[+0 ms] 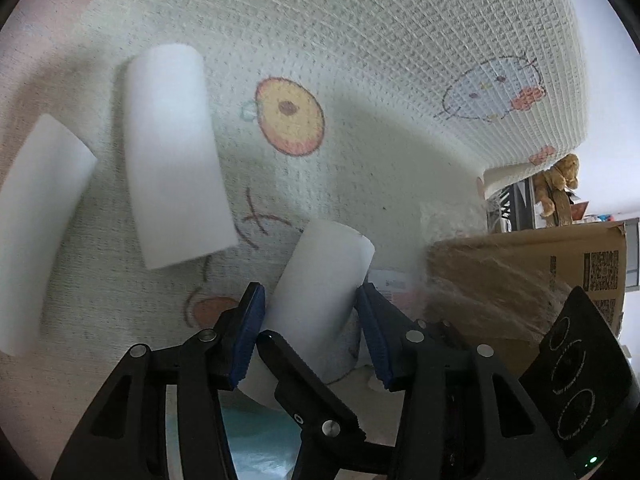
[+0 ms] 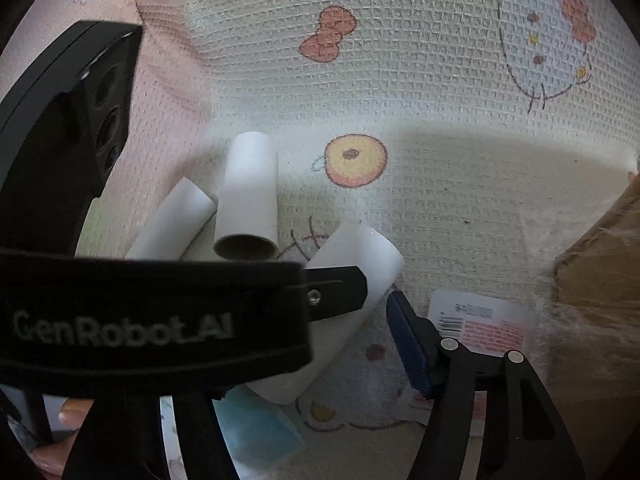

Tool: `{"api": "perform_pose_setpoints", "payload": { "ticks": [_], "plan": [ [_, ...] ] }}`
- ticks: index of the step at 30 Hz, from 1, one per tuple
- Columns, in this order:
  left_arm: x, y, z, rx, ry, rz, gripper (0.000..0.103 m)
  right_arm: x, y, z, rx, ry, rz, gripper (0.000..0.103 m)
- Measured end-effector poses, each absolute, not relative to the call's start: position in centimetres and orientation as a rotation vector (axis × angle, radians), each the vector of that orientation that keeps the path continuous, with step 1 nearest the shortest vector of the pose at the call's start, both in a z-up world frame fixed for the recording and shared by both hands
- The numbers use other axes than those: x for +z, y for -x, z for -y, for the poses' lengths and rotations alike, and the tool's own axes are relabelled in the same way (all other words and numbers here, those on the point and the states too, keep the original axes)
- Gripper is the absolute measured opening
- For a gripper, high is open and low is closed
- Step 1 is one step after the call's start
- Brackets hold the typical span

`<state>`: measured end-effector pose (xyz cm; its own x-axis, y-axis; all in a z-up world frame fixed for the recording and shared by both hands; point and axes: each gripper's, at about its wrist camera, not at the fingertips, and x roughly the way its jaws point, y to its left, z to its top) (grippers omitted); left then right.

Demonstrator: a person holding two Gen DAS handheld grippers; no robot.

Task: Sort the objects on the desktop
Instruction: 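Lower the left gripper around a white cardboard tube and close it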

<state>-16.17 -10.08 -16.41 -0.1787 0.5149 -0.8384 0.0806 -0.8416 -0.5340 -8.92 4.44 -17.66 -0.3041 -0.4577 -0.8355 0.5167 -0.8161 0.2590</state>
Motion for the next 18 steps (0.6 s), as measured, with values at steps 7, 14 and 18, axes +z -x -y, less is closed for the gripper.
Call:
{"api": "perform_pose_setpoints", "payload": {
  "ticks": [7,14,18],
  "plan": [
    [-16.7,15.9,10.0,2.094,1.781,0.714,0.052,-18.2,9.3,-5.6,-2.104,-1.394,-0.005,0.063],
    [-16.9,16.2,9.1,2.101,1.776,0.708,0.052,-18.6,9.3,-5.9,-2.083,-1.425,0.051,0.063],
    [-16.7,16.2,9.2,2.114,1.768,0.705,0.052,-19.0,9.7,-6.1,-2.031,-1.429,0.122,0.055]
  ]
}}
